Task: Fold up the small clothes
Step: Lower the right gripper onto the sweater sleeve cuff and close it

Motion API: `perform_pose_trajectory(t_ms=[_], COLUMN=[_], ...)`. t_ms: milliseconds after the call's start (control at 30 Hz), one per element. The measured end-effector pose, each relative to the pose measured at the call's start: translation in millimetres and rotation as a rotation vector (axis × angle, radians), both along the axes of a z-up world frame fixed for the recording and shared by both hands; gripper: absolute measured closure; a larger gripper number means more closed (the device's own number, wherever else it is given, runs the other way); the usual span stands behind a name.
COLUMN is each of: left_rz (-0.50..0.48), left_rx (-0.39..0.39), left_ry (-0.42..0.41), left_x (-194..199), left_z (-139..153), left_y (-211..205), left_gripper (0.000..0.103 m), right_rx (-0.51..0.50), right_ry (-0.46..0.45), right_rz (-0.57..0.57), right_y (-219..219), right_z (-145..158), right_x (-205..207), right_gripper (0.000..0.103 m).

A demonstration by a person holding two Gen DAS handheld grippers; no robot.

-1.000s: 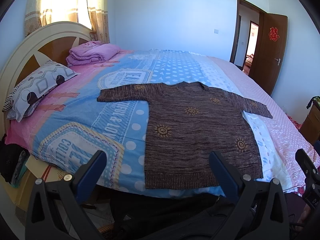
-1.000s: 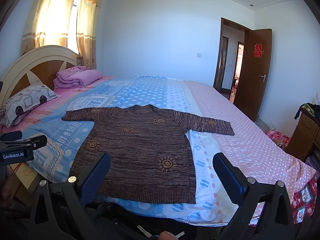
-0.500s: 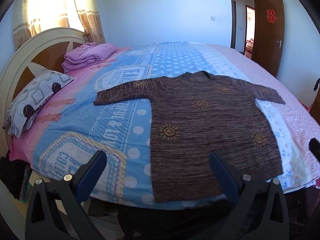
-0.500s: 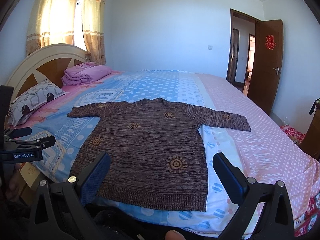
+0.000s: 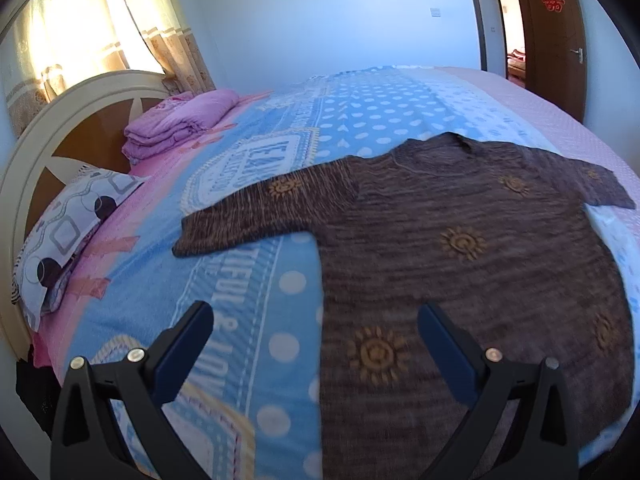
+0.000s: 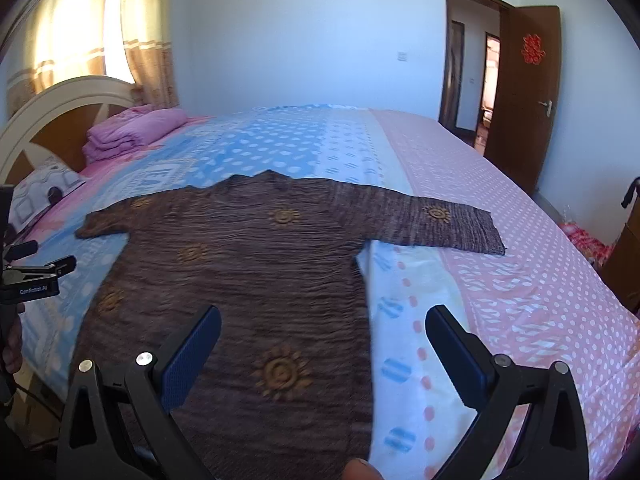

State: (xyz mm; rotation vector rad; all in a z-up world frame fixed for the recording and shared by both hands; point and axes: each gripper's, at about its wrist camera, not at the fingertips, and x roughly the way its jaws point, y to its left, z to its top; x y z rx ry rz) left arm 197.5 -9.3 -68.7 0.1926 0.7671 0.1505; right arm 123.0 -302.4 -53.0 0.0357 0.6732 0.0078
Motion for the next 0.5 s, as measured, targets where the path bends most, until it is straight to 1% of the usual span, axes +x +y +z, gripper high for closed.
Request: perform_pose_trajectory(t_ms=[267,433,500], left_rz=[0.001,0.025,0.04], left_rx=[0.038,0.055,0.054], left_ry=[0.031,0.037,0.04], left_x=[63.3,103.9,116.2], left_z=[-26.8,-36.7,-40.2], left_y=[-12.3,-14.4,-13.8], left_gripper=[0.0,0.0,0.0], right_rx=[0.057,0.063,0.047], right_ry=[0.079,0.127,0.142], right_rz=[-0.123,-0.216,-0.257], right_y=[-62.7,-108.7,-127.7], right_z=[-23.7,-33.2,-35.1], right_x=[53.3,89.0,101.4], right_gripper=[0.001,0.001,0.002])
